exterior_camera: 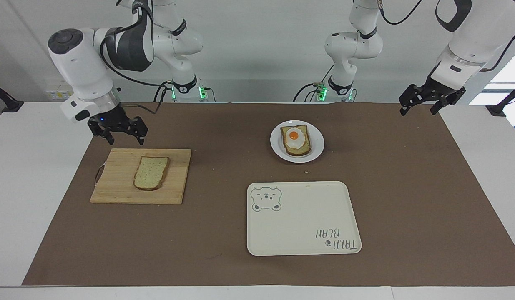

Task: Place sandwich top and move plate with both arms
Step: 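Reach the right gripper down to the bread slice on the board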

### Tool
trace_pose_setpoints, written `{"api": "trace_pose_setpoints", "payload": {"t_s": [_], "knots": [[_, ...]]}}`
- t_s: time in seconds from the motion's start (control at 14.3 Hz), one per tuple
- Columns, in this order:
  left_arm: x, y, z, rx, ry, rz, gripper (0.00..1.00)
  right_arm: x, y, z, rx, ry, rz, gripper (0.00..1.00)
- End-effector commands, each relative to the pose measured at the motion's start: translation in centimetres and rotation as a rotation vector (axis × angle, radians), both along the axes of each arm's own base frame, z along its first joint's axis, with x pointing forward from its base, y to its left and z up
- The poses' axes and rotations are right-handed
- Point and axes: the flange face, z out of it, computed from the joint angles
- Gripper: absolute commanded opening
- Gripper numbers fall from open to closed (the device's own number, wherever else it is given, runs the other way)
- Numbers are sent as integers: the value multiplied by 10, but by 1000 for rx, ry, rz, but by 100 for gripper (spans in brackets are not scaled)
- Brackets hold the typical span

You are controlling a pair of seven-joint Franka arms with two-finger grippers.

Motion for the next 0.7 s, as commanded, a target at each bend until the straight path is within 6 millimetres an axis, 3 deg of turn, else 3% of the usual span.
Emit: {"api": "trace_pose_setpoints", "payload": {"t_s": [0.0,0.21,0.35,0.63], "knots": [[0,3,4,4,8,-2,100,12,-5,-32,28,-2,-1,100],[0,3,4,4,8,-2,100,10,-10,-66,20,-5,17,100],[0,3,4,4,8,-2,100,7,-33,-98,24,-13,74,100],[0,3,4,4,8,-3,100,-1,-55,-133,54,6,84,100]]}}
